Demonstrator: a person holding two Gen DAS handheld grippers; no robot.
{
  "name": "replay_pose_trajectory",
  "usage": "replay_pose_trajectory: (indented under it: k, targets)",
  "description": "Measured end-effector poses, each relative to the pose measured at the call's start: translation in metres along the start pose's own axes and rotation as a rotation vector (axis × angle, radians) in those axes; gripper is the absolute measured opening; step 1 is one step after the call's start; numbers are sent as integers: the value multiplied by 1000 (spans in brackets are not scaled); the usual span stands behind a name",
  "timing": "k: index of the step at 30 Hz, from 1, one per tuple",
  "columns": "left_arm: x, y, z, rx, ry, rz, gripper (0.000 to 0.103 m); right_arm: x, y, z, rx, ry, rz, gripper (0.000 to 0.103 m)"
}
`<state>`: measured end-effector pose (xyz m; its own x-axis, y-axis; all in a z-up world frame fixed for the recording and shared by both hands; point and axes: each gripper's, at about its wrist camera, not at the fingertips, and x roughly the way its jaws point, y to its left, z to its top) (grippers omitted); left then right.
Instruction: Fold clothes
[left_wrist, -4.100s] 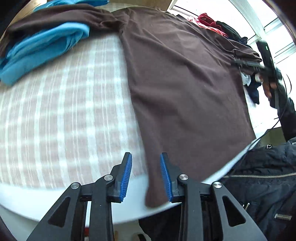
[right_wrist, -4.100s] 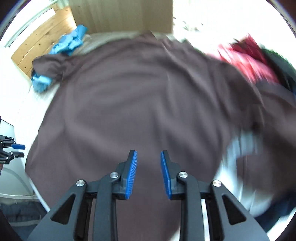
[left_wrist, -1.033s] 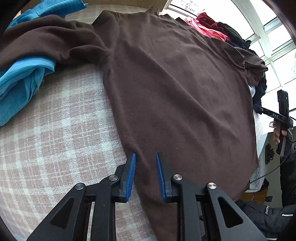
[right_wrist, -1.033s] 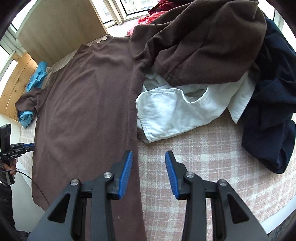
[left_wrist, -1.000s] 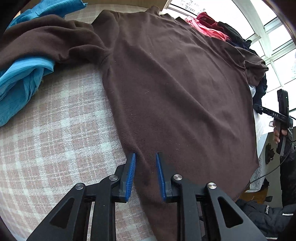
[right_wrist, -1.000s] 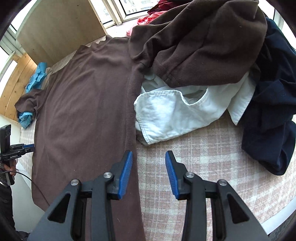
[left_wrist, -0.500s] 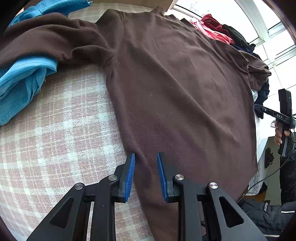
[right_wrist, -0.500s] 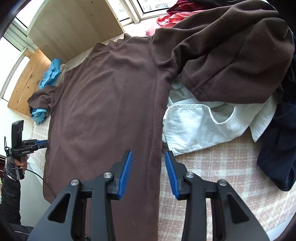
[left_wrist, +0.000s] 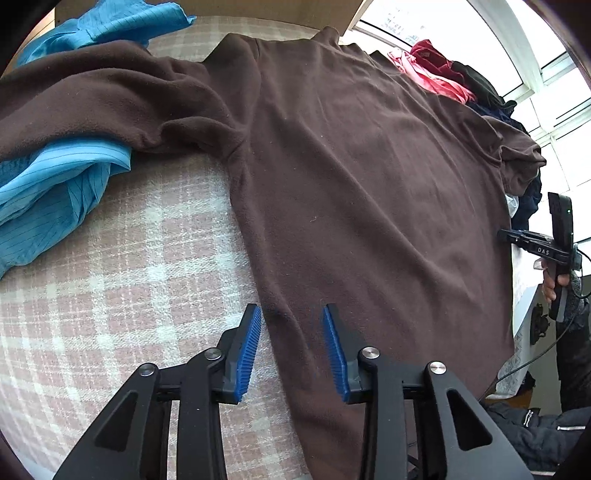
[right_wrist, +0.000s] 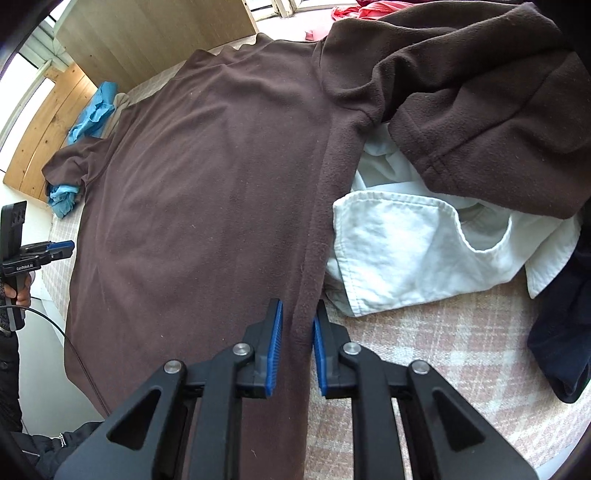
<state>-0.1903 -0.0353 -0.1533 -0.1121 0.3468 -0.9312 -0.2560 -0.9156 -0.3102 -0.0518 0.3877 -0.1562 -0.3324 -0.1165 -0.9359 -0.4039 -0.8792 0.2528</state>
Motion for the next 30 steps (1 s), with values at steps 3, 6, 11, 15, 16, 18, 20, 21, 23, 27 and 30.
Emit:
replay_pose_trajectory:
  k: [3, 6, 11, 15, 16, 18, 20, 21, 23, 27, 30]
  targets:
    - [10, -5, 3, 23, 28, 26, 34, 2, 1, 1, -6, 6, -8, 18]
    - [18, -10, 4, 34, 37, 57, 35, 3, 4, 1, -20, 11, -20, 19]
    - [22, -16, 1, 60, 44, 80, 26, 11, 7, 1, -36, 25, -22, 21]
    - [24, -13, -3, 70, 56, 67, 4, 12, 6, 0, -41, 8, -11, 5]
    - [23, -13, -4, 74, 55, 67, 4, 11, 4, 0, -33, 7, -9, 5]
    - [20, -12, -8, 81, 50, 72, 4, 10, 1, -1, -17, 3, -24, 5]
    - [11, -12, -14, 95, 30, 101, 4, 8, -3, -2, -2, -1, -39, 4]
    - [8, -10, -18, 96, 19, 107, 4, 8, -4, -2, 6, -4, -46, 4]
    - [10, -6, -24, 74, 15, 100, 4, 6, -8, -3, 22, -8, -60, 3]
    - [13, -4, -29, 49, -7, 105, 6, 0, -11, -7, 42, -3, -77, 4]
    - [-1, 0, -46, 2, -19, 39, 24, -10, -8, -13, 44, 16, -69, 23]
